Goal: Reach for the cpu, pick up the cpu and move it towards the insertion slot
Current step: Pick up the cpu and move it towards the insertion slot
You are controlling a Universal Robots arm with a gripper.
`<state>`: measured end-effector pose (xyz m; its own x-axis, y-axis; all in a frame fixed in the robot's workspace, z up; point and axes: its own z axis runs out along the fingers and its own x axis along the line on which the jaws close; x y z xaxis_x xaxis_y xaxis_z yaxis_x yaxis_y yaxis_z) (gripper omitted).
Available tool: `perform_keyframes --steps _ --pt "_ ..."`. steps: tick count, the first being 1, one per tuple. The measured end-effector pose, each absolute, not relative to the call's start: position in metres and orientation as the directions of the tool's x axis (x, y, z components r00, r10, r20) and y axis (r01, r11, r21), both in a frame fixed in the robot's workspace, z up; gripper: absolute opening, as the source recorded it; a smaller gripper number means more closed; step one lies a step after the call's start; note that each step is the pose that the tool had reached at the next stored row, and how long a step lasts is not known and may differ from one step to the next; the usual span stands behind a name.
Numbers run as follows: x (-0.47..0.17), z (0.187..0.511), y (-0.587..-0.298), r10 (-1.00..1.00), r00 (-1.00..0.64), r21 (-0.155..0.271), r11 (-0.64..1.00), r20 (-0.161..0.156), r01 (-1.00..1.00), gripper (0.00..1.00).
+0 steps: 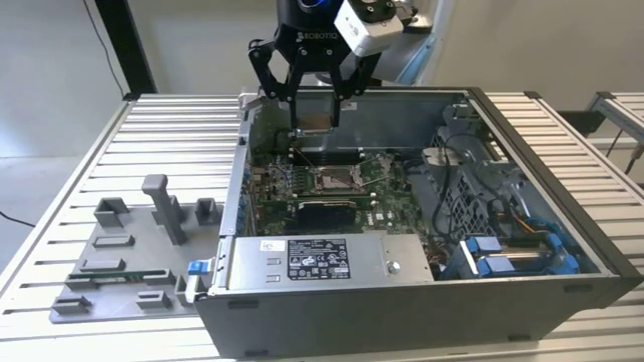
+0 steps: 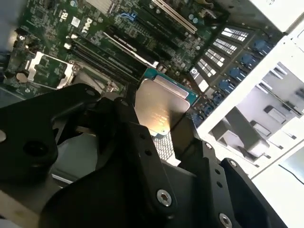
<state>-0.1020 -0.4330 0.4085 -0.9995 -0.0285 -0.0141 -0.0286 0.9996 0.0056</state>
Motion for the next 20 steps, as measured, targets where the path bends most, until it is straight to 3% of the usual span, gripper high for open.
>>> perform_keyframes --steps 20 --pt "-0.075 0.405 -0.419 0.009 -1.000 0.001 1.000 -0.019 0.009 0.00"
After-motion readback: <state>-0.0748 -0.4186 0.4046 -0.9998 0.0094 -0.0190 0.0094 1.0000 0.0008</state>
